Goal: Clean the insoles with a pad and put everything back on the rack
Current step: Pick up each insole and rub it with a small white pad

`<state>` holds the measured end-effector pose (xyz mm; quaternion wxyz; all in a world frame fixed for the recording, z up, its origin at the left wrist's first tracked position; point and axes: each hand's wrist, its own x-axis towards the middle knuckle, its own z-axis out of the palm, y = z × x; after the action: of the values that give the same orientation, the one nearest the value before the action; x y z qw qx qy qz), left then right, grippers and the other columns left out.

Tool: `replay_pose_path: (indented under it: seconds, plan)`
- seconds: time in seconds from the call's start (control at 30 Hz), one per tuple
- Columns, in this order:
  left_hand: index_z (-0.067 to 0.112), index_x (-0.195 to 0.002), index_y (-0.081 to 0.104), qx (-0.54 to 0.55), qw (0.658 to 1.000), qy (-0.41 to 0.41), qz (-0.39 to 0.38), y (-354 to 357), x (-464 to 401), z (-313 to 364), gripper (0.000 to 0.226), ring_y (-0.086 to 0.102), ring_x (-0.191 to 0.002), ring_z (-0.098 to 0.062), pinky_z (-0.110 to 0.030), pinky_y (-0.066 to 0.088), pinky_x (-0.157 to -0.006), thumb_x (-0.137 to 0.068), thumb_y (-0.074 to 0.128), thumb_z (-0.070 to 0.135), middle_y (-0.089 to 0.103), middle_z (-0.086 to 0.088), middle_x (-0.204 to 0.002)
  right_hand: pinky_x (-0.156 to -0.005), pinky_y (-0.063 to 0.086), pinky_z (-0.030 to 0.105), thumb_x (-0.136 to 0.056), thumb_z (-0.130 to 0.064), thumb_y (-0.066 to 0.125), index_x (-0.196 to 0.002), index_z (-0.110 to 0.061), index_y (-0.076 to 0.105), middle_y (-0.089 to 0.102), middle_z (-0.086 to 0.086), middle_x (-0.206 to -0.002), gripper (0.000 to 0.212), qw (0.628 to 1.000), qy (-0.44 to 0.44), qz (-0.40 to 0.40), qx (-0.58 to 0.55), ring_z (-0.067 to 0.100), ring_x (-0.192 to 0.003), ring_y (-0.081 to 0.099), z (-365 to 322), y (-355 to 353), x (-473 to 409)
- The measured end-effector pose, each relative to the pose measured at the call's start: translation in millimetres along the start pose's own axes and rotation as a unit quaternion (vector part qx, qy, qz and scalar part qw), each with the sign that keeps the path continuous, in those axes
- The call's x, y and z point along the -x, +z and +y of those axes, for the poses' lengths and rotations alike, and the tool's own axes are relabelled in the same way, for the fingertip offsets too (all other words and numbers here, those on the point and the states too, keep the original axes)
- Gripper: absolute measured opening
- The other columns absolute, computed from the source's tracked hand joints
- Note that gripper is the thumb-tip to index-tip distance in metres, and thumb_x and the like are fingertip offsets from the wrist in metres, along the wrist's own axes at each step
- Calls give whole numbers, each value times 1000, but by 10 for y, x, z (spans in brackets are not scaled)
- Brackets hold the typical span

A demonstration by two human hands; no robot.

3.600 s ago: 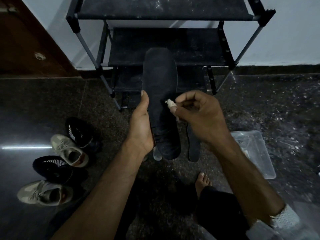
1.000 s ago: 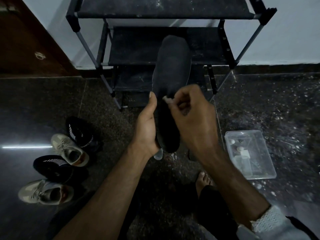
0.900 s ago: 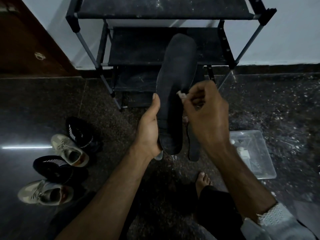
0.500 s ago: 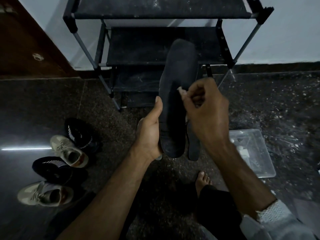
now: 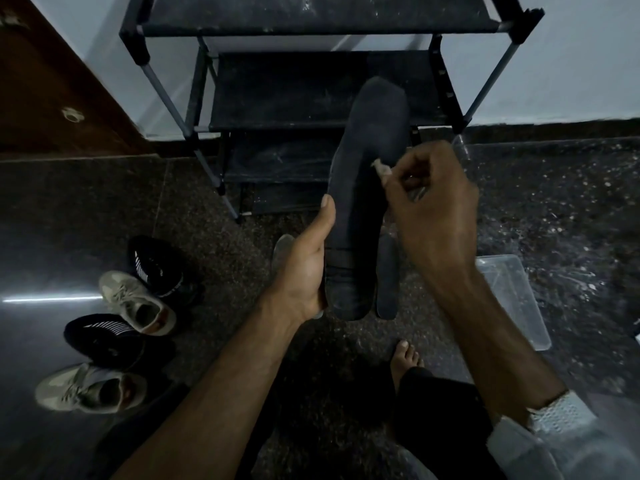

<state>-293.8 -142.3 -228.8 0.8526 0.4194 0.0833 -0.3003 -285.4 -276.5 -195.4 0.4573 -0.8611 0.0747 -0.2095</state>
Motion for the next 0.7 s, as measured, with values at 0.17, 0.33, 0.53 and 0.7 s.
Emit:
replay_pose_path:
  seconds: [0.17, 0.33, 0.53, 0.7]
  plan:
    - [18, -120, 64, 4, 1000, -4, -11, 21, 8, 1, 49, 65, -110, -19, -30, 54, -90, -101, 27, 44, 69, -5, -116, -63, 51, 17, -89, -19, 69, -94, -15, 58, 61, -12, -79, 12, 998, -34, -46, -31, 3, -74, 60, -209, 95, 114]
    - [15, -119, 62, -11, 1000, -11, -10, 20, 8, 3, 51, 69, -100, -18, -29, 57, -82, -102, 24, 44, 72, -5, -108, -64, 53, 26, -89, -15, 68, -93, -15, 58, 60, -12, -80, 11, 999, -36, -24, 10, 6, -74, 59, -104, 76, 72]
    - [15, -100, 75, -10, 1000, -2, 9, -5, -9, 39, 56, 72, -88, -17, -28, 57, -71, -101, 28, 45, 75, -6, -98, -67, 52, 16, -84, -15, 74, -94, -11, 59, 67, -1, -85, 18, 991, 57, 3, -123, 6, -77, 64, 0, -15, -26]
    - [11, -117, 62, 20, 999, 48, 16, -61, -4, 164, 52, 70, -90, -15, -28, 57, -78, -102, 24, 44, 73, -4, -102, -75, 57, 27, -80, -7, 76, -87, -13, 62, 67, 5, -83, 17, 955, 153, -59, -246, 14, -77, 65, -62, -53, -17]
